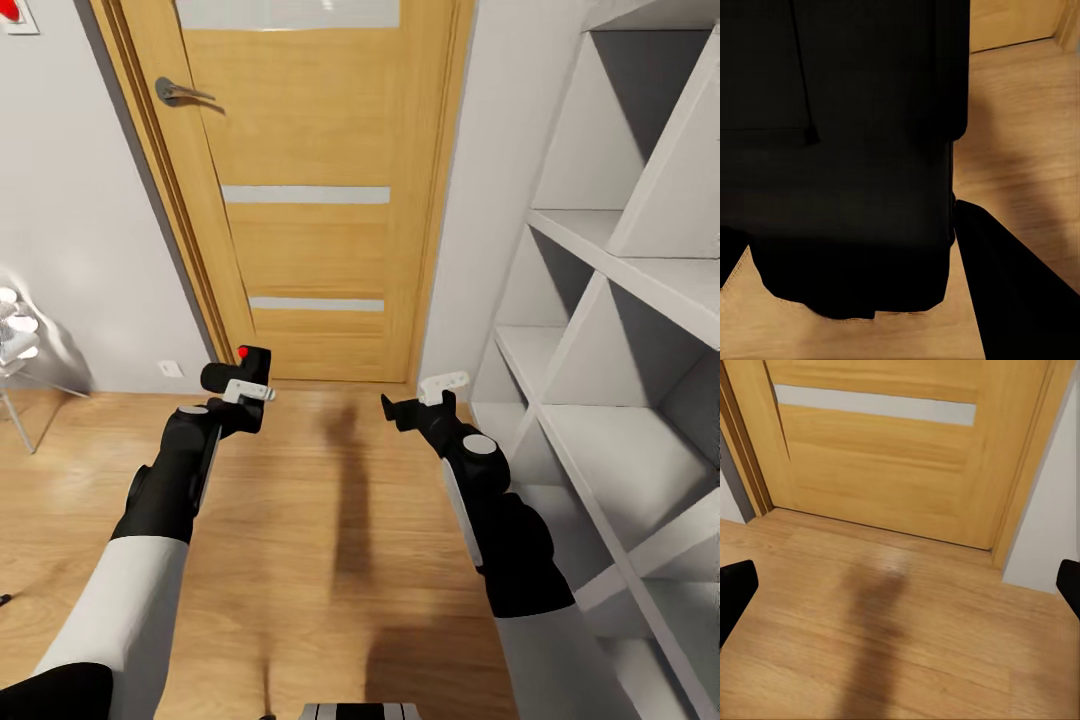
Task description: Attach the digital camera to the camera tripod in the bedroom.
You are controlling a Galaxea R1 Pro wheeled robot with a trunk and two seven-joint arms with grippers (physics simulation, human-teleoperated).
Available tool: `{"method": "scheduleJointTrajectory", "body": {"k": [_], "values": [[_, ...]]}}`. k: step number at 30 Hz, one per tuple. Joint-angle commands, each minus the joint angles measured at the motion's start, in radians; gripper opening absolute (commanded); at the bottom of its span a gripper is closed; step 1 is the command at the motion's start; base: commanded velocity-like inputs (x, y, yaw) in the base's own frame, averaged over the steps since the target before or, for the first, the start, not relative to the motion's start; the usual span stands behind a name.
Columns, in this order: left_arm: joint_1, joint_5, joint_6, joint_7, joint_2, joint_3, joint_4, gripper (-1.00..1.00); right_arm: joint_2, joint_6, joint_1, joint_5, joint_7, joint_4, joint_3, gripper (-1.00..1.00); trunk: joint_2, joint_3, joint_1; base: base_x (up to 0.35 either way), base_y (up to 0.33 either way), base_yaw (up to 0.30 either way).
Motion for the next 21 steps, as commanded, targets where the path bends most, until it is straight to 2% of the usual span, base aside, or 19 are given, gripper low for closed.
{"method": "scheduleJointTrajectory", "body": {"k": [1,21], "values": [[-0.001,-0.012,0.002,-0.012,-0.001,0.003,-0.002,-1.00,0.000,0.006,0.000,0.011,0.009,-0.001,-0.001,1.00,0.000,0.003,-0.001,0.000,0.000,0.000],[-0.001,-0.011,0.002,-0.012,0.002,0.007,-0.003,-1.00,0.000,0.005,0.000,0.011,0.013,0.001,-0.003,1.00,0.005,0.080,-0.010,0.000,0.000,0.000]]}}
